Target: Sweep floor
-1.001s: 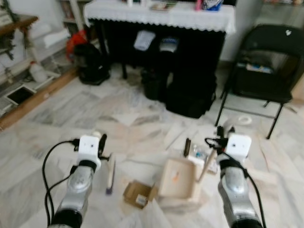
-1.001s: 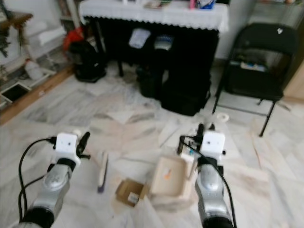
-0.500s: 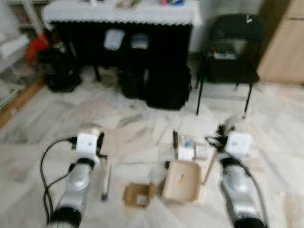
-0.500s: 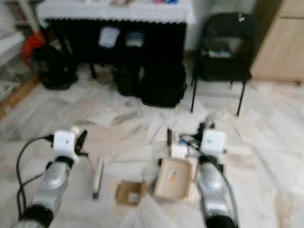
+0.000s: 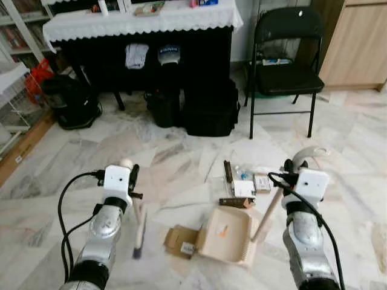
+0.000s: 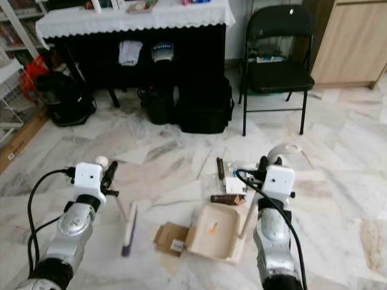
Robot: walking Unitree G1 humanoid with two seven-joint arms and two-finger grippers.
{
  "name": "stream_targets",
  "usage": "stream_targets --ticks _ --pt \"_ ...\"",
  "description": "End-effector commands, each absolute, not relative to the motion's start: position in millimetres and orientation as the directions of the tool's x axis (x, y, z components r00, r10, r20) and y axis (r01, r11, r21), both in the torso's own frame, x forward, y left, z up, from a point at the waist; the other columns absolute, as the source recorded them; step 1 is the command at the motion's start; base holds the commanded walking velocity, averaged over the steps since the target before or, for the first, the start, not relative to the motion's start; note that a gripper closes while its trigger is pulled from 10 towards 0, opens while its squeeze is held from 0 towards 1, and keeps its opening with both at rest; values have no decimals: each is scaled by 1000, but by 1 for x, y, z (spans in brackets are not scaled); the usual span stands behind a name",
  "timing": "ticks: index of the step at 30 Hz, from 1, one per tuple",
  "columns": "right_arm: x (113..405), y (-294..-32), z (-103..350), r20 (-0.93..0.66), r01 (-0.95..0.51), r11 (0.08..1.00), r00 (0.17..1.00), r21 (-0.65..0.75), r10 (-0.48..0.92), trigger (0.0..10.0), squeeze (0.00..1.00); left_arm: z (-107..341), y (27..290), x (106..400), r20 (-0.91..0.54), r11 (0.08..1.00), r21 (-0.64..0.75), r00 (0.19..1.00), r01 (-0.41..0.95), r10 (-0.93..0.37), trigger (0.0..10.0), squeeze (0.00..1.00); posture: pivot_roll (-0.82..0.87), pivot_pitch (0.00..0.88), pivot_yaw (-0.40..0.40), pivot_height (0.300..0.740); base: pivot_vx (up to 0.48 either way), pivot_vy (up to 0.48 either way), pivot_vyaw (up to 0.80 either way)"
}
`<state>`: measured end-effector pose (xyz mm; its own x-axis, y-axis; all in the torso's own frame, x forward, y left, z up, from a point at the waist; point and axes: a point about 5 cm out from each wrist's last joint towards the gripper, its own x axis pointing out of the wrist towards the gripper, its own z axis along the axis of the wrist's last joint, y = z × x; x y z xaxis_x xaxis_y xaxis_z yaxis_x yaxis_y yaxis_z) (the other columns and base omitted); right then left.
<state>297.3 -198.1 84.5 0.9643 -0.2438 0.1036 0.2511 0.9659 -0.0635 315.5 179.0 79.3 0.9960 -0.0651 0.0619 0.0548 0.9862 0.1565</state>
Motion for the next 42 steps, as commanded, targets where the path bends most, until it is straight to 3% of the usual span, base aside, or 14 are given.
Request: stream_targets --ticks 1,35,42 --pt "304 -187 99 171 218 975 963 -50 -206 10000 0 88 189 318 93 983 181 995 29 -46 10000 0 -5 64 75 740 0 315 0" --pt "303 -186 94 149 197 979 971 -58 -186 10000 0 84 188 316 81 981 190 995 48 -64 10000 0 -4 57 69 740 0 0 76" --pt "303 -186 94 148 190 980 973 -61 -179 10000 0 84 187 316 82 981 186 994 51 -68 10000 0 -7 50 66 740 267 0 0"
